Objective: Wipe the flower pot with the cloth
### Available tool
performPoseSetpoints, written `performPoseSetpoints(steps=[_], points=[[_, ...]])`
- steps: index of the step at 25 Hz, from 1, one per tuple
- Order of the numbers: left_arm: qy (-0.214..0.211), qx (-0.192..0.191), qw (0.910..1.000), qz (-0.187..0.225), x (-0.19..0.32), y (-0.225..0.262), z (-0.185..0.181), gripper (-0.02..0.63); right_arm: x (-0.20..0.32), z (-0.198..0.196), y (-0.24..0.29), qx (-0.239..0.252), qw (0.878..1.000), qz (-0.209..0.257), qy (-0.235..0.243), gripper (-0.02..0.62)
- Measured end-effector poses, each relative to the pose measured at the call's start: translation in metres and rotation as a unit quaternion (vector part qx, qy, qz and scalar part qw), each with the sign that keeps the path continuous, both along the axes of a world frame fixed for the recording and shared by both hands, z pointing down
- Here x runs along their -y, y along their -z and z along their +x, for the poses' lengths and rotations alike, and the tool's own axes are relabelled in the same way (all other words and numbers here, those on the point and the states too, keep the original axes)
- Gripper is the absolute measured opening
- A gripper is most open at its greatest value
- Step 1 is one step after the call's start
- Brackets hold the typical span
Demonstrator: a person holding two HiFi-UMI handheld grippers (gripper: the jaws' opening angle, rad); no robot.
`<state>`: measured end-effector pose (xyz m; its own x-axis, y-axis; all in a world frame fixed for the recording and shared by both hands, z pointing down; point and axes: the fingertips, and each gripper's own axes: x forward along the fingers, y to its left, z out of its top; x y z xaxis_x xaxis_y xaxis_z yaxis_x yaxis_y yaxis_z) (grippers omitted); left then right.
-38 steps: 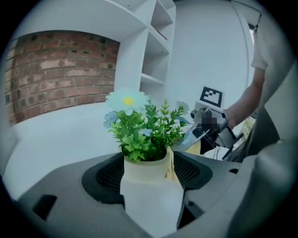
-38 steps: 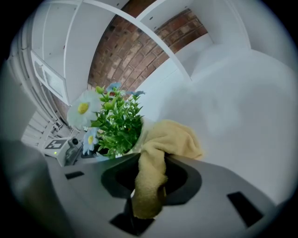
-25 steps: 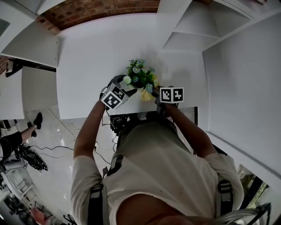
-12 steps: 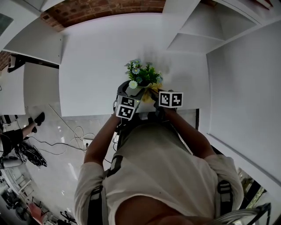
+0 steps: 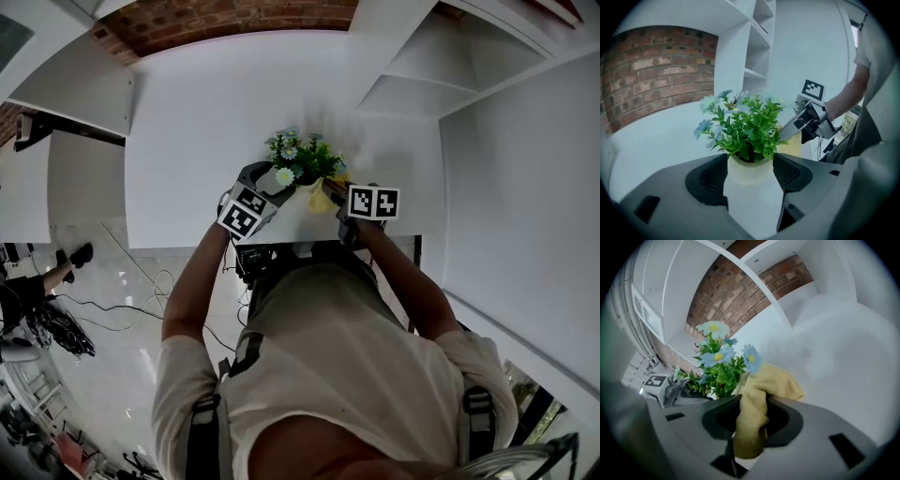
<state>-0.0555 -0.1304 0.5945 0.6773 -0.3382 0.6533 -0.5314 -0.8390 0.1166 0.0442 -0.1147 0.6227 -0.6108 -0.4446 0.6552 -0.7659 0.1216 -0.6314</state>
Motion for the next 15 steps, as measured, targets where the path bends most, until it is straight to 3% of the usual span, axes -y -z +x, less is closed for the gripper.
performPoseSetpoints(steps=[2, 6, 9, 12, 15], points=[[-0.010, 0.007, 0.9999, -0.007, -0.001, -0.009, 0.004, 0.310, 0.002, -0.002, 0.001, -0.005, 1.000, 0.002, 0.005, 0.117], [0.021, -0.004, 0.9998, -0.001, 0.000, -0.008, 0.008, 0.310, -0.006, -0.007, 0.000, -0.002, 1.000, -0.002, 0.007, 0.116], [0.079, -0.026, 0.9965, -0.013, -0.004, -0.006, 0.008, 0.301, -0.021, -0.017, -0.003, 0.004, 1.000, -0.011, 0.021, 0.117], [0.156, -0.051, 0.9862, -0.021, -0.010, -0.006, 0.009, 0.288, -0.028, -0.024, -0.006, 0.005, 1.000, -0.015, 0.027, 0.118], [0.172, -0.069, 0.9823, -0.031, -0.021, -0.005, 0.013, 0.288, -0.022, -0.018, -0.006, -0.002, 1.000, -0.012, 0.018, 0.118]])
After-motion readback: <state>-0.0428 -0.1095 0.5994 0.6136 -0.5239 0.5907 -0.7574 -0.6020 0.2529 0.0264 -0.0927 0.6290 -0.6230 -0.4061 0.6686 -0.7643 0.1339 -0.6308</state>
